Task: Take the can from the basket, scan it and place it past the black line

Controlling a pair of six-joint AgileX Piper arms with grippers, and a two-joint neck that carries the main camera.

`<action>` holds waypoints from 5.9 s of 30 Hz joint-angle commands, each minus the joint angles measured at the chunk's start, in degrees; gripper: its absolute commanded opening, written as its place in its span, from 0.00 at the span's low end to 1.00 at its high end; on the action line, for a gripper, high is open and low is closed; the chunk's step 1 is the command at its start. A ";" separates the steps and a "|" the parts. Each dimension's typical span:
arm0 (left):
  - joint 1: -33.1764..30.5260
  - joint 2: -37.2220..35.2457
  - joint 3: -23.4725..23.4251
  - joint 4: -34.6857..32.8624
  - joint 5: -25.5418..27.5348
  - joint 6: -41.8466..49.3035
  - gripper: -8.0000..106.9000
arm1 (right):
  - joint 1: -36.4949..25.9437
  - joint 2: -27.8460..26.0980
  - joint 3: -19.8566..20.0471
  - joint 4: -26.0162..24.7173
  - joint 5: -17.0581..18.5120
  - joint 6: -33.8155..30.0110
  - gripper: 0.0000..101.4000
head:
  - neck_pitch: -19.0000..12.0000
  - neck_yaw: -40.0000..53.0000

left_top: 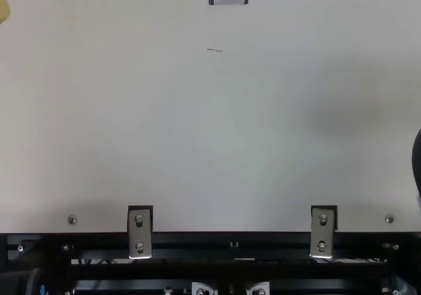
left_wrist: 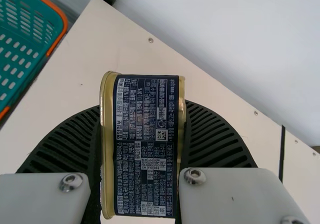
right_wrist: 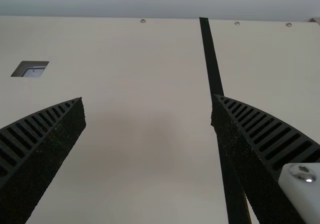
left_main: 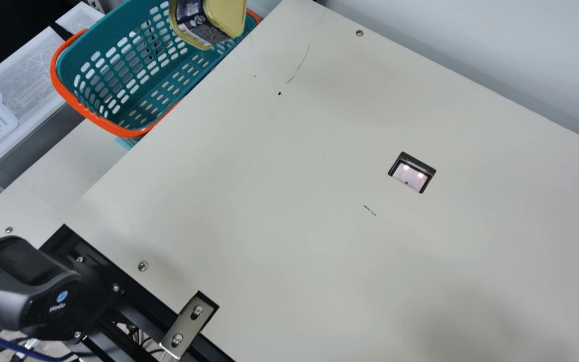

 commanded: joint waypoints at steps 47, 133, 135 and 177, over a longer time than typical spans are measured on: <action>-10.41 0.53 -4.38 -0.38 5.30 -18.74 0.16 | 0.00 0.00 0.00 0.00 0.00 0.00 1.00 | -1.62 0.63; -13.47 1.42 -4.95 -7.38 8.52 -27.85 0.16 | 0.00 0.00 0.00 0.06 0.00 0.00 1.00 | -4.80 -29.33; -13.68 1.57 -5.03 -7.31 8.42 -28.00 0.16 | 0.00 0.00 0.00 0.06 0.00 0.00 1.00 | -4.80 -29.33; -14.05 4.01 -7.71 -21.58 9.91 -33.40 0.16 | 0.00 0.00 0.00 0.07 0.00 0.00 1.00 | -4.80 -29.33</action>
